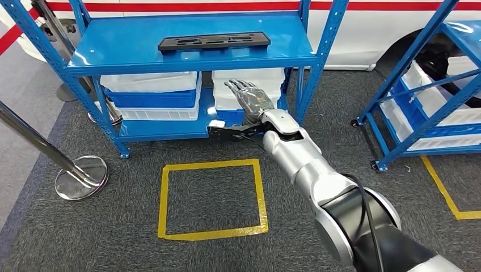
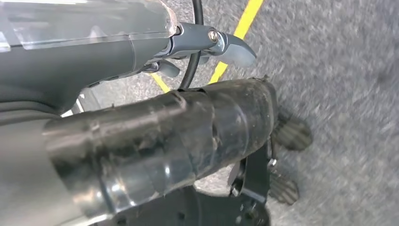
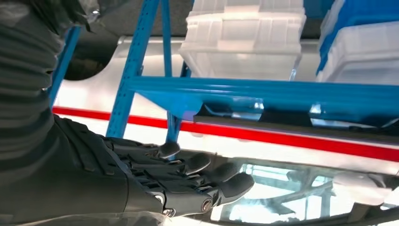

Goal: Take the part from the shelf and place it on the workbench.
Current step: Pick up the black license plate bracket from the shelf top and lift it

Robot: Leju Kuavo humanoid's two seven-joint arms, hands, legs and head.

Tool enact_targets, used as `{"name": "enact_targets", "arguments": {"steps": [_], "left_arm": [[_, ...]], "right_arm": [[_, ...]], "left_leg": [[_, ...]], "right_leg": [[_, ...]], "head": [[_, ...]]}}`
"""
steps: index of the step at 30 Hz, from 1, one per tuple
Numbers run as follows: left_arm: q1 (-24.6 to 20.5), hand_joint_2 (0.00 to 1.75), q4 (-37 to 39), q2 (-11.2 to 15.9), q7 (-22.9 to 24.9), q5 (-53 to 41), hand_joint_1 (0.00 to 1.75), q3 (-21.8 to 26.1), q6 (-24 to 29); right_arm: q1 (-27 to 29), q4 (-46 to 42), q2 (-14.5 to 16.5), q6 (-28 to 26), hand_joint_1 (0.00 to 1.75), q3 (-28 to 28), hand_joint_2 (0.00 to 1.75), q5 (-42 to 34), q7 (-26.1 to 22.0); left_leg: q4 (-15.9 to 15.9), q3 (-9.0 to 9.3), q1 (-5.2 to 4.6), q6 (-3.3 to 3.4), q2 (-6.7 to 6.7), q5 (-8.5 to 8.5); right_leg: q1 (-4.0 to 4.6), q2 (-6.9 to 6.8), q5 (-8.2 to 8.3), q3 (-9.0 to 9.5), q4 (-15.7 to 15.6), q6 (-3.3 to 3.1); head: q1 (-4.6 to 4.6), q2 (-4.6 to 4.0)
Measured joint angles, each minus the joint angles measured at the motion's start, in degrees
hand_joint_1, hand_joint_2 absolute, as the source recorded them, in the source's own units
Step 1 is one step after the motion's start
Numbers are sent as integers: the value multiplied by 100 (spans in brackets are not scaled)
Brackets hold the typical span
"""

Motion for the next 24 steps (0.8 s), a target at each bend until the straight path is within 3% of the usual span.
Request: {"name": "enact_targets", "arguments": {"steps": [2, 3, 4, 6, 7, 8, 9, 11, 12, 14, 16, 18, 19, 21, 22, 23, 24], "left_arm": [[-5, 0, -3, -3, 5, -23, 0, -2, 19], [-6, 0, -4, -5, 8, -32, 0, -2, 22], [-5, 0, -5, -5, 11, -36, 0, -2, 24], [-3, 0, -6, 1, 14, -37, 0, -2, 22], [-2, 0, -7, 5, 13, -37, 0, -2, 20], [2, 0, -7, 8, 14, -38, 0, -2, 19], [8, 0, -7, 9, 15, -38, 0, -2, 18], [21, 0, -7, 10, 25, -40, 0, -2, 20], [24, 0, -7, 10, 33, -43, 0, -2, 22], [14, 0, -8, 9, 51, -50, 0, -2, 24], [1, 0, -11, 9, 62, -57, 0, -2, 24], [8, 0, -14, 5, 70, -69, 0, -2, 24], [11, 0, -15, 4, 76, -80, 0, -2, 24], [14, 0, -19, 3, 82, -98, 0, -2, 16], [13, 0, -21, 3, 84, -102, 0, -1, 10], [12, 0, -23, 4, 83, -104, 0, -1, 5], [10, 0, -25, 4, 83, -108, 0, 1, 1]], "right_arm": [[-17, -17, -1, 76, 0, 45, 0, -42, -52], [-34, -27, -1, 132, 0, 72, 0, -66, -86], [-50, -36, -1, 182, 0, 104, 0, -84, -117], [-69, -38, -1, 259, 0, 173, 0, -112, -149], [-65, -38, -1, 283, 0, 202, 0, -124, -151], [-61, -38, -1, 306, 0, 229, 0, -139, -143], [-62, -39, -1, 331, 0, 253, 0, -155, -126], [-87, -42, -1, 394, 0, 297, 0, -193, -86], [-109, -43, -3, 419, 0, 316, 0, -208, -72], [-161, -44, -8, 442, 0, 361, 0, -232, -61], [-211, -47, -12, 460, 0, 407, 0, -249, -55], [-258, -50, -19, 493, 0, 436, 0, -261, -44], [-284, -51, -28, 515, 0, 446, 0, -266, -26], [-315, -52, -60, 552, 0, 474, 0, -278, 25], [-319, -50, -78, 565, 0, 487, 0, -288, 44], [-319, -48, -95, 573, 0, 497, 0, -301, 54], [-323, -46, -111, 579, 0, 503, 0, -316, 55]], "left_leg": [[44, -19, 14, -56, 42, -57], [215, -97, 16, -85, 78, -134], [499, -250, 21, -111, 115, -241], [1288, -743, 24, -160, 148, -457], [1565, -964, 24, -172, 151, -465], [1659, -1108, 25, -175, 153, -357], [1524, -1139, 25, -168, 156, -127], [837, -969, 21, -130, 177, 436], [527, -862, 7, -107, 186, 615], [222, -733, -19, -44, 193, 628], [129, -693, -18, 19, 181, 569], [92, -668, -3, 84, 176, 569], [75, -652, 3, 120, 175, 568], [75, -641, -9, 173, 169, 551], [80, -633, -18, 188, 161, 540], [85, -619, -28, 199, 150, 525], [91, -595, -39, 205, 136, 506]], "right_leg": [[-22, -9, -61, 65, -76, -63], [-45, -14, -78, 119, -120, -90], [-56, -23, -99, 173, -151, -114], [-57, -41, -156, 258, -168, -147], [-57, -49, -188, 297, -167, -149], [-57, -53, -224, 344, -166, -145], [-59, -55, -261, 397, -165, -138], [-61, -55, -338, 508, -166, -104], [-48, -53, -367, 541, -159, -80], [-23, -51, -393, 543, -155, -30], [-10, -58, -412, 524, -155, 18], [-18, -66, -533, 454, 0, 62], [-23, -66, -664, 336, 239, 79], [-22, -66, -969, -67, 995, 94], [-20, -66, -1048, -266, 1328, 96], [-20, -66, -1016, -389, 1486, 92], [-18, -66, -862, -401, 1411, 76]], "head": [[1, 0], [1, 0], [-1, 0], [-3, 0], [-3, 0], [-3, 0], [-3, 0], [-2, 0], [-2, 0], [-1, 0], [-1, 0], [0, 0], [1, 0], [1, 0], [2, 0], [1, 0], [1, 0]]}}
